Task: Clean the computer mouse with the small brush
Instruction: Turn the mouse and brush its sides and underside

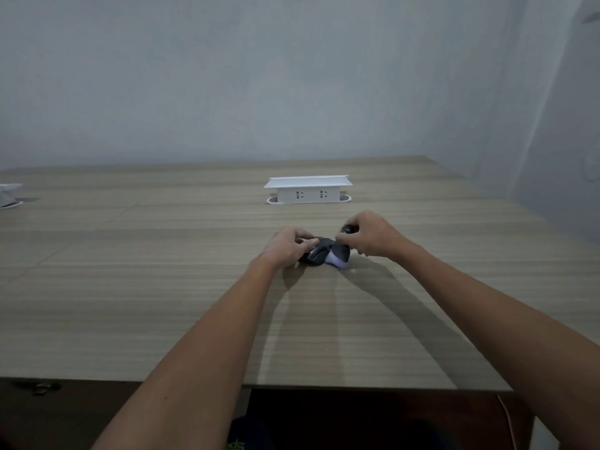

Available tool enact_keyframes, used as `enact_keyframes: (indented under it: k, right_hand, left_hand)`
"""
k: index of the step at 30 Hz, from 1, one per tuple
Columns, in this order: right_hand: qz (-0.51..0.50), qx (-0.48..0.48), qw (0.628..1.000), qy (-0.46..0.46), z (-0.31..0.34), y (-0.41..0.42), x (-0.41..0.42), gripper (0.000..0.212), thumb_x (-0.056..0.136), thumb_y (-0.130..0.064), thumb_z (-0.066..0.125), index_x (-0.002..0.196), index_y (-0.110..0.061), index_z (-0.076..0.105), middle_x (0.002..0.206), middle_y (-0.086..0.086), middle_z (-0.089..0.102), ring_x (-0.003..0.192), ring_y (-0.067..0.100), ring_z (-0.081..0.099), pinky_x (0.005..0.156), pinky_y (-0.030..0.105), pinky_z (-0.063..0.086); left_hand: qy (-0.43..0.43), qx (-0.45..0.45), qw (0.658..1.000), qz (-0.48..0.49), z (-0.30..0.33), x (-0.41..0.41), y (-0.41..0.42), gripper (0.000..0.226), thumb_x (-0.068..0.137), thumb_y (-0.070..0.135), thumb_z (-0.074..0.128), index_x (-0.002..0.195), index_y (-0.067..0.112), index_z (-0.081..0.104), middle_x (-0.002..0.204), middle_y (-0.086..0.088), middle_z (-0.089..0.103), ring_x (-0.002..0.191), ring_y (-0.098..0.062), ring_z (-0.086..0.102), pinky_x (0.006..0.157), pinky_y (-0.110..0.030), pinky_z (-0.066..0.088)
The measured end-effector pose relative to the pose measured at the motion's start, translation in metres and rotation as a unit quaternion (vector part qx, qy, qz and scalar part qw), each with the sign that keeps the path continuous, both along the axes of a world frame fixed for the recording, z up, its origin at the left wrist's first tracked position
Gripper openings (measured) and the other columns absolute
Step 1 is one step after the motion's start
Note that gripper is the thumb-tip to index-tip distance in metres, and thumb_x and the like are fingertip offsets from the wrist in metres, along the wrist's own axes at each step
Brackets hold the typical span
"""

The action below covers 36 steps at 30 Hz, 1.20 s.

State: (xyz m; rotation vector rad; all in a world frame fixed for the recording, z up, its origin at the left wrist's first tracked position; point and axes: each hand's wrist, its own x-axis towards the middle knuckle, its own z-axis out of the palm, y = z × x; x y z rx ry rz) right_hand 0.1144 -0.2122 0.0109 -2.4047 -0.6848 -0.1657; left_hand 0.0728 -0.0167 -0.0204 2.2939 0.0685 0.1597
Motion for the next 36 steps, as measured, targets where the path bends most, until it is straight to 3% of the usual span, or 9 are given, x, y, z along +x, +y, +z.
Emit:
enact_keyframes:
  k: [3,7,11,16,20,22,27,30,36]
  right_hand:
    - [-0.033,0.02,0.998,-0.045,0.002,-0.001,0.001,0.02,0.079,-0.013,0.063,0.07,0.0,0.074,0.065,0.013,0.067,0.061,0.022,0.056,0.053,0.028,0.041]
    - [0.01,0.092,0.995,-0.034,0.006,0.002,-0.006,0.026,0.081,-0.023,0.067,0.072,0.001,0.07,0.061,0.014,0.064,0.049,0.01,0.049,0.049,0.023,0.039]
    - [-0.026,0.052,0.997,-0.042,0.0,0.0,-0.005,0.025,0.084,-0.019,0.064,0.078,0.004,0.072,0.073,0.02,0.07,0.058,0.016,0.052,0.054,0.027,0.039]
    - [-0.091,0.098,0.989,-0.06,-0.001,-0.008,0.001,0.021,0.08,-0.014,0.063,0.073,0.002,0.073,0.074,0.017,0.073,0.067,0.027,0.062,0.048,0.016,0.04]
    - [-0.066,0.084,0.993,-0.042,-0.004,-0.006,0.0,0.031,0.087,-0.019,0.063,0.077,0.01,0.067,0.077,0.027,0.07,0.062,0.028,0.06,0.068,0.043,0.055]
    - [-0.062,0.095,0.993,-0.034,-0.004,-0.006,0.003,0.033,0.089,-0.02,0.063,0.08,0.012,0.067,0.079,0.029,0.07,0.067,0.038,0.067,0.071,0.049,0.058]
    - [-0.049,0.1,0.994,0.001,-0.003,-0.006,0.007,0.031,0.09,-0.021,0.064,0.083,0.009,0.069,0.078,0.025,0.073,0.06,0.032,0.07,0.057,0.032,0.057]
    - [-0.04,0.119,0.992,0.033,-0.003,-0.006,0.01,0.031,0.089,-0.02,0.065,0.086,0.011,0.068,0.083,0.026,0.072,0.054,0.021,0.064,0.049,0.022,0.051]
    - [-0.015,0.118,0.991,0.067,-0.002,-0.006,0.013,0.023,0.091,-0.023,0.066,0.089,-0.002,0.073,0.072,0.007,0.069,0.056,0.016,0.064,0.049,0.018,0.047]
  left_hand:
    - [0.009,0.003,1.0,0.01,0.0,0.001,0.0,0.033,0.096,0.031,0.064,0.123,0.015,0.073,0.118,-0.014,0.074,0.111,-0.027,0.069,0.101,-0.041,0.053]
    - [0.013,-0.005,1.0,0.009,0.002,0.004,0.003,0.029,0.097,0.026,0.062,0.119,0.011,0.074,0.115,-0.017,0.075,0.11,-0.029,0.07,0.099,-0.039,0.055]
    - [0.013,0.011,1.0,0.018,0.003,0.004,0.005,0.028,0.099,0.028,0.059,0.116,0.012,0.075,0.112,-0.013,0.076,0.105,-0.025,0.07,0.101,-0.038,0.053]
    - [0.02,0.016,0.999,0.026,0.003,0.008,0.006,0.027,0.099,0.027,0.056,0.106,0.011,0.077,0.09,-0.009,0.072,0.084,-0.019,0.06,0.084,-0.029,0.048]
    - [0.033,0.021,0.999,0.015,0.005,0.008,0.007,0.027,0.1,0.022,0.055,0.116,0.009,0.073,0.105,-0.021,0.073,0.084,-0.022,0.06,0.092,-0.036,0.055]
    - [0.049,0.015,0.999,0.004,0.007,0.005,0.009,0.032,0.101,0.014,0.051,0.128,0.005,0.065,0.095,-0.016,0.07,0.085,-0.025,0.064,0.096,-0.042,0.057]
    - [0.089,-0.029,0.995,-0.04,0.018,-0.008,0.011,0.046,0.098,-0.006,0.051,0.143,-0.002,0.048,0.083,-0.011,0.067,0.071,-0.016,0.066,0.068,-0.018,0.057]
    - [0.109,-0.039,0.991,-0.071,0.026,-0.014,0.014,0.057,0.092,-0.009,0.063,0.146,-0.001,0.044,0.098,-0.018,0.069,0.08,-0.023,0.069,0.075,-0.021,0.058]
    - [0.123,0.02,0.988,-0.093,0.03,-0.008,0.021,0.071,0.082,0.004,0.079,0.146,0.005,0.048,0.085,-0.003,0.068,0.082,-0.023,0.064,0.077,-0.029,0.057]
